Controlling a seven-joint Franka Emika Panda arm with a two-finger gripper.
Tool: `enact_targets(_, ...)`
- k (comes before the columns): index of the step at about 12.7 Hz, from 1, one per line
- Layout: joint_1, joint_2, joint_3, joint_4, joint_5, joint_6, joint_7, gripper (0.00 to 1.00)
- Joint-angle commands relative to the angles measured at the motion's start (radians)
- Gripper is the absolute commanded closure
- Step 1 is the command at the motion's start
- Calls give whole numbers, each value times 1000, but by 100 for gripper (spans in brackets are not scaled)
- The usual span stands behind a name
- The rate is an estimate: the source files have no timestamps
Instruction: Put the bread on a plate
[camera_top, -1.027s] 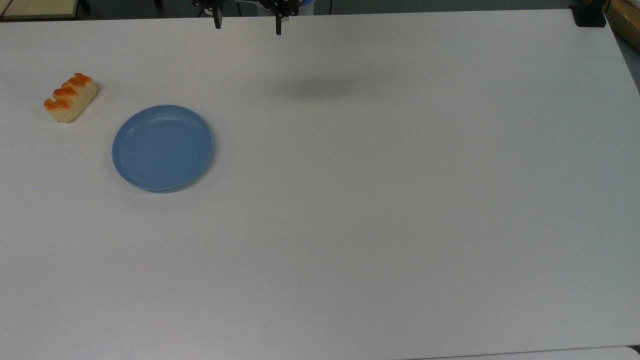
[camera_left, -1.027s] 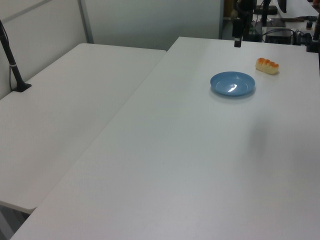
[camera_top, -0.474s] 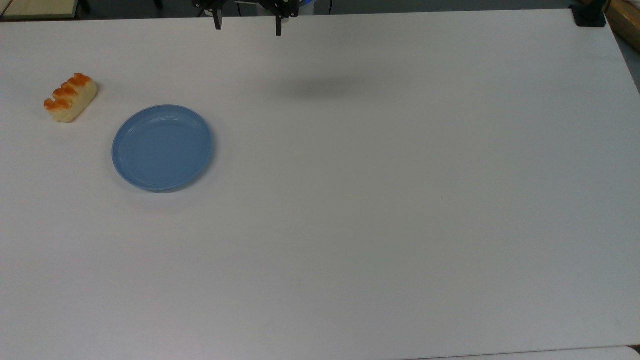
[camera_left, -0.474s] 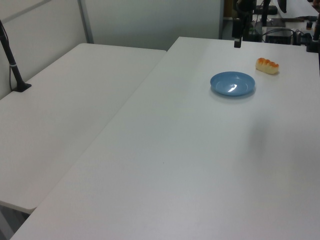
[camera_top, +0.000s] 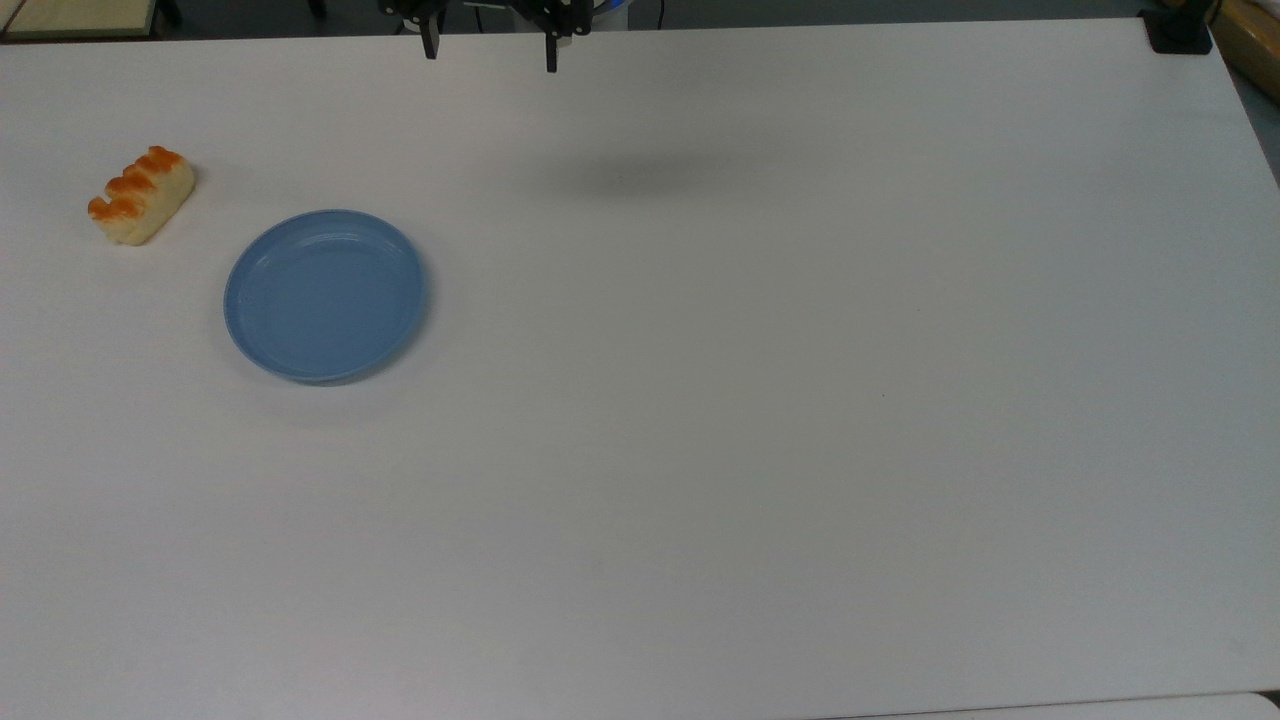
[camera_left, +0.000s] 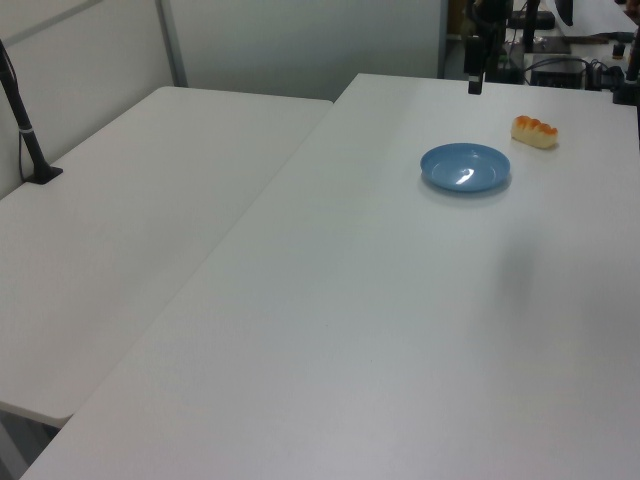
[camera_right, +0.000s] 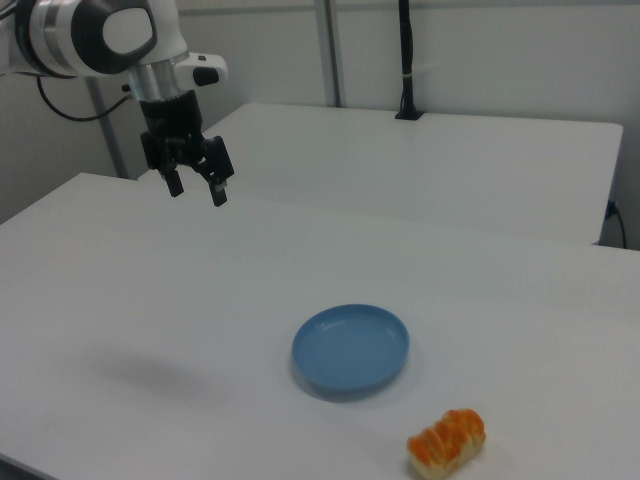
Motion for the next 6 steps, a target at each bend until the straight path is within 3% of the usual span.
enact_targets(1, -19, 14, -4, 41, -2, -5, 5, 0)
enact_targets(6, -54, 15, 8, 43, 14, -4, 1, 0)
